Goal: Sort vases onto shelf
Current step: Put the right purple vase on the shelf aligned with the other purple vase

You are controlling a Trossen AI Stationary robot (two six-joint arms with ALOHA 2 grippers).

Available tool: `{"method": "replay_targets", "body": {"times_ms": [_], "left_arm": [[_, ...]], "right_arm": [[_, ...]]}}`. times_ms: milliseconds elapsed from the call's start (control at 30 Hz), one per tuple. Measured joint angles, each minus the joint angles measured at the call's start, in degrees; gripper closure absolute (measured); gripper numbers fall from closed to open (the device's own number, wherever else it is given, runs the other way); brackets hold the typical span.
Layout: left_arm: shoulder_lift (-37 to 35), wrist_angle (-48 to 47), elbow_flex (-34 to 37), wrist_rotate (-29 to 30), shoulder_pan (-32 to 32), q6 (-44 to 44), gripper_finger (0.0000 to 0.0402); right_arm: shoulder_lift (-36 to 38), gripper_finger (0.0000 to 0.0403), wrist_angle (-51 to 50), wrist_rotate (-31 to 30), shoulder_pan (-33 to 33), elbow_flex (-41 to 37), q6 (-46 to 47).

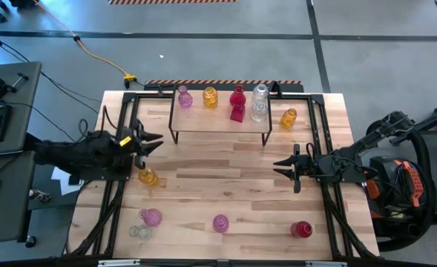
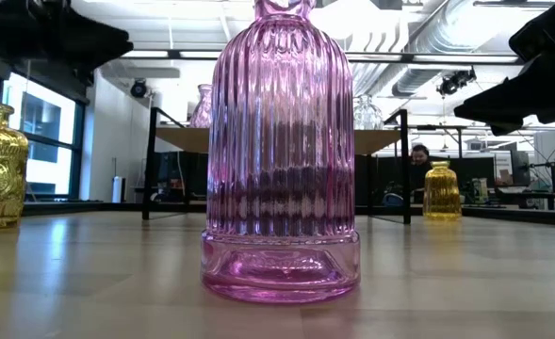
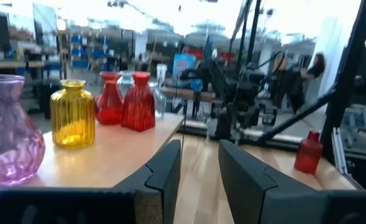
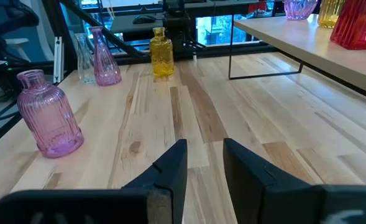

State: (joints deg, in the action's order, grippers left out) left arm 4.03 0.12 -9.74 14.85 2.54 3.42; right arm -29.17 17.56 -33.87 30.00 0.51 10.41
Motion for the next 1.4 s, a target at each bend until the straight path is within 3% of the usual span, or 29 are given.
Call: {"method": "replay_targets", "body": {"times_ms": [267, 700, 1000, 1400], "left_arm": [[12.1, -6.3, -13.9, 0.0, -0.4, 0.4, 0.0302], [43.9, -19.5, -36.9, -1.1, -0.4, 3.8, 0.0302], [56.3, -19.6, -44.2, -10.7, 0.7, 1.7, 0.0302], [69.0, -23.3, -51.5, -10.4, 6.0, 5.9, 0.0302]], "right_arm": [[0.0, 0.0315, -0.2, 0.0, 0.0, 0.0, 0.0], [0.0, 0.0315, -0.6, 0.0, 0.0, 0.0, 0.0], [0.0, 0.0315, -0.6, 0.0, 0.0, 0.0, 0.0], [0.0, 0.0315, -0.6, 0.0, 0.0, 0.0, 0.0]]}}
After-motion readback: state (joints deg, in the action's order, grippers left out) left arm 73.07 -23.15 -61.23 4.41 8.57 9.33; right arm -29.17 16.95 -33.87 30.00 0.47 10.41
